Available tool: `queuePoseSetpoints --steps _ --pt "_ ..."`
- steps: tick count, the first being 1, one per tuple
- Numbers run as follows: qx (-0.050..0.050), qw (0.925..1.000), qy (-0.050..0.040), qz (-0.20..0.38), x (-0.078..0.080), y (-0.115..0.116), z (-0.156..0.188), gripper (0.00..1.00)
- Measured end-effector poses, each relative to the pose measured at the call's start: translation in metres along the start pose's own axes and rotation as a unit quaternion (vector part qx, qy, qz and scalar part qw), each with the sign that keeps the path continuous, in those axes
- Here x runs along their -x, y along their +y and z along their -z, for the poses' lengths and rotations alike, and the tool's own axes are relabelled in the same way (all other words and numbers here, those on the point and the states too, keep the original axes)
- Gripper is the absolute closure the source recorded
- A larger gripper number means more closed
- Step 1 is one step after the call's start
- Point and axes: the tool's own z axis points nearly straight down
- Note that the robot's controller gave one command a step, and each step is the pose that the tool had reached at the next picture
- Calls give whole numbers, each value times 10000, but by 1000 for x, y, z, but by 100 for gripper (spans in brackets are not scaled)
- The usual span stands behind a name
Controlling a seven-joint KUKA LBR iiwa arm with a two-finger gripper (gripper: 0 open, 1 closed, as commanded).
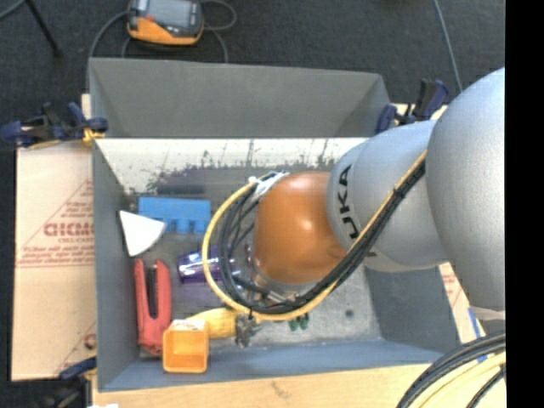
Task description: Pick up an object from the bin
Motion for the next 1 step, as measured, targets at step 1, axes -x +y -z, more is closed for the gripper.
queuePoseSetpoints --steps 1 --pt "8 10000 -24 -10 7 6 99 100"
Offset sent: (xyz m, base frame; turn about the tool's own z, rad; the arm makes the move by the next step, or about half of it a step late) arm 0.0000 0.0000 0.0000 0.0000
